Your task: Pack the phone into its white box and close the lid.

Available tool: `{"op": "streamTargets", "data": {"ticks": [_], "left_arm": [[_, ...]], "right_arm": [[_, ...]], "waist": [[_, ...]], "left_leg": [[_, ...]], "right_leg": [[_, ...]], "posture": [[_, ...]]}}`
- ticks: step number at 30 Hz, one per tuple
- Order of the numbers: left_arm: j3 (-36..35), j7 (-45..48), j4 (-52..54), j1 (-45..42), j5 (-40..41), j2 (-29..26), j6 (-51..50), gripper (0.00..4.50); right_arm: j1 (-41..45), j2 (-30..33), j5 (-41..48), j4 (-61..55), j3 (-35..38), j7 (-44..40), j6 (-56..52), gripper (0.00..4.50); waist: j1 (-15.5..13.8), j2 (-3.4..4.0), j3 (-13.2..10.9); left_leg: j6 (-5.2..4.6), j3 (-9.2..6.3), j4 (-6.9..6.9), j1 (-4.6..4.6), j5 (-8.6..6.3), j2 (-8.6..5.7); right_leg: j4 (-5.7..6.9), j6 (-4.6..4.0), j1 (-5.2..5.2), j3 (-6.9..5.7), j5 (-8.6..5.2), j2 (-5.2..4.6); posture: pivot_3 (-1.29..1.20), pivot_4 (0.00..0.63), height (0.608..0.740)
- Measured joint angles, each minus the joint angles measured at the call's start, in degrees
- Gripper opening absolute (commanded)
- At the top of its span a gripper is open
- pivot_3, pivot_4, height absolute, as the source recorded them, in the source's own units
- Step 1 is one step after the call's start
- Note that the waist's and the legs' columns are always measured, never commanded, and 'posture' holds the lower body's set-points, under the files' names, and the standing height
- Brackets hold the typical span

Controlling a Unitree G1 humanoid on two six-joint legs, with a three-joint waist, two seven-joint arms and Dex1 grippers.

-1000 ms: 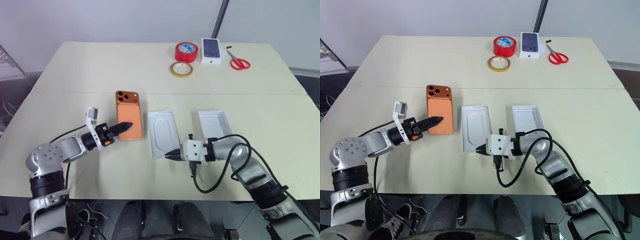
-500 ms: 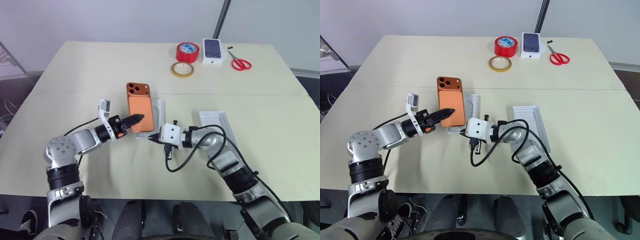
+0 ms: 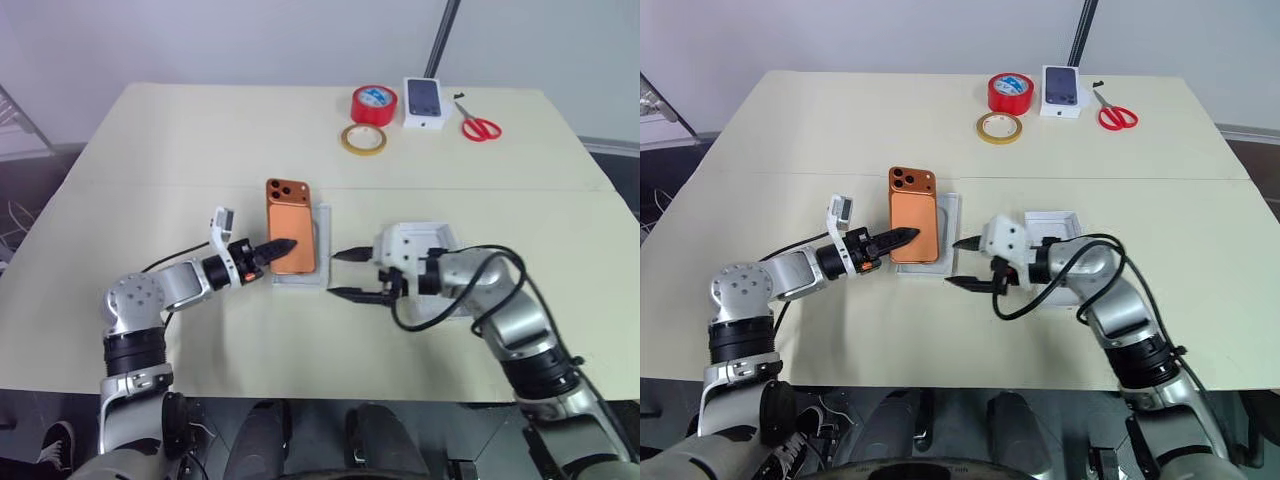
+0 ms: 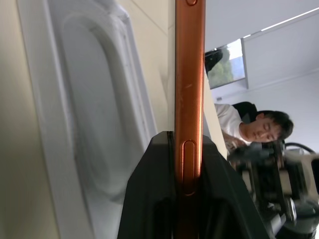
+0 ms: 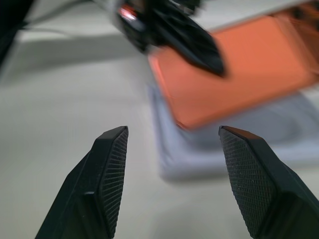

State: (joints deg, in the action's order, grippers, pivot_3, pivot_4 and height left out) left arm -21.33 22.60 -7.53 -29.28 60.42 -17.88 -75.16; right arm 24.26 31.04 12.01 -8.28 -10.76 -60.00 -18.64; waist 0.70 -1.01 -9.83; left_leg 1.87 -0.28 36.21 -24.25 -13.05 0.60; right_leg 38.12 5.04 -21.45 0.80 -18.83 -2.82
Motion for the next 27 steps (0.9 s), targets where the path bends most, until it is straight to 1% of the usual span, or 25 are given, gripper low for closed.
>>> {"op": "streamTargets", "data": {"ticks": [5,9,18,19,21,22,23,24,26,27], "left_arm": [[0.9,0.4,-0.6,-1.8,-0.2,-0.6,-0.9,4.47],[2.7,1.3,-0.2,-3.3,-0.2,-2.6,-2.2,4.47],[2.4,3.3,2.3,-2.9,-1.3,-8.8,-1.7,4.47],[2.3,3.2,2.7,-2.8,-2.1,-9.3,-0.5,4.24],[2.5,2.8,3.5,-2.5,-4.9,-9.6,3.5,3.72],[4.5,2.0,3.9,-2.1,-8.8,-10.7,7.2,3.20],[7.6,1.9,4.4,-1.3,-13.6,-12.3,11.6,2.63],[9.8,2.3,4.8,-0.3,-16.5,-13.2,14.4,2.17],[12.7,3.2,5.1,1.3,-20.0,-12.7,17.9,1.18],[14.2,3.8,5.5,1.8,-21.1,-12.4,18.7,0.65]], "right_arm": [[0.5,-1.4,-0.6,1.6,-1.0,1.6,0.7,3.07],[0.8,-3.3,-1.2,1.7,-2.9,2.6,1.8,3.07],[2.1,-3.3,-2.0,4.8,-3.0,3.6,4.6,3.07],[2.4,-3.4,-2.2,5.4,-2.9,3.9,5.0,3.07],[3.2,-4.3,-2.3,6.8,-2.5,5.3,5.4,2.55],[4.2,-5.3,-2.5,8.2,-2.2,6.6,5.7,2.27],[5.3,-5.7,-3.6,9.8,-2.2,8.2,7.0,1.71],[6.2,-5.7,-5.0,11.2,-2.2,9.5,8.3,1.24],[8.2,-5.7,-7.9,15.1,-2.0,12.3,10.8,0.26],[8.7,-5.7,-9.2,16.6,-2.1,13.2,11.8,0.00]], "waist": [[0.0,0.00,0.0],[0.1,0.00,0.0],[0.1,0.00,0.0],[0.1,0.00,0.0],[0.0,0.00,0.0],[0.1,0.00,0.0],[0.2,0.01,0.0],[0.2,0.02,0.0],[0.0,0.01,0.0],[-0.2,0.02,0.0]], "left_leg": [[0.01,0.01,-0.01,-0.02,0.01,0.02],[0.01,0.01,0.01,-0.01,0.01,0.02],[0.02,0.01,0.01,0.00,0.01,0.02],[0.02,0.01,0.01,0.00,0.01,0.02],[0.02,0.01,0.01,0.00,0.02,0.02],[0.03,0.01,0.01,0.02,0.02,0.03],[0.04,0.05,-0.02,0.03,0.02,0.02],[0.05,0.08,-0.06,0.06,0.03,0.01],[0.08,0.09,-0.06,0.03,0.05,0.02],[0.07,0.09,-0.05,0.01,0.04,0.02]], "right_leg": [[0.01,0.00,-0.03,0.01,0.00,0.04],[0.02,0.00,-0.02,0.02,0.00,0.05],[0.02,0.00,-0.01,0.02,0.00,0.04],[0.02,0.00,-0.01,0.02,0.00,0.04],[0.02,0.00,-0.01,0.02,0.00,0.04],[0.03,0.00,-0.01,0.03,0.00,0.04],[0.03,-0.01,-0.03,0.07,0.01,0.05],[0.02,-0.01,-0.03,0.08,0.01,0.04],[-0.01,-0.01,-0.03,0.07,0.00,0.04],[-0.02,-0.01,-0.03,0.07,0.00,0.02]], "posture": [[0.00,0.150,0.740],[0.00,0.150,0.740],[0.00,0.150,0.740],[0.00,0.150,0.740],[0.00,0.150,0.740],[0.00,0.150,0.740],[0.00,0.150,0.740],[0.00,0.150,0.740],[0.00,0.150,0.740],[0.00,0.150,0.740]]}}
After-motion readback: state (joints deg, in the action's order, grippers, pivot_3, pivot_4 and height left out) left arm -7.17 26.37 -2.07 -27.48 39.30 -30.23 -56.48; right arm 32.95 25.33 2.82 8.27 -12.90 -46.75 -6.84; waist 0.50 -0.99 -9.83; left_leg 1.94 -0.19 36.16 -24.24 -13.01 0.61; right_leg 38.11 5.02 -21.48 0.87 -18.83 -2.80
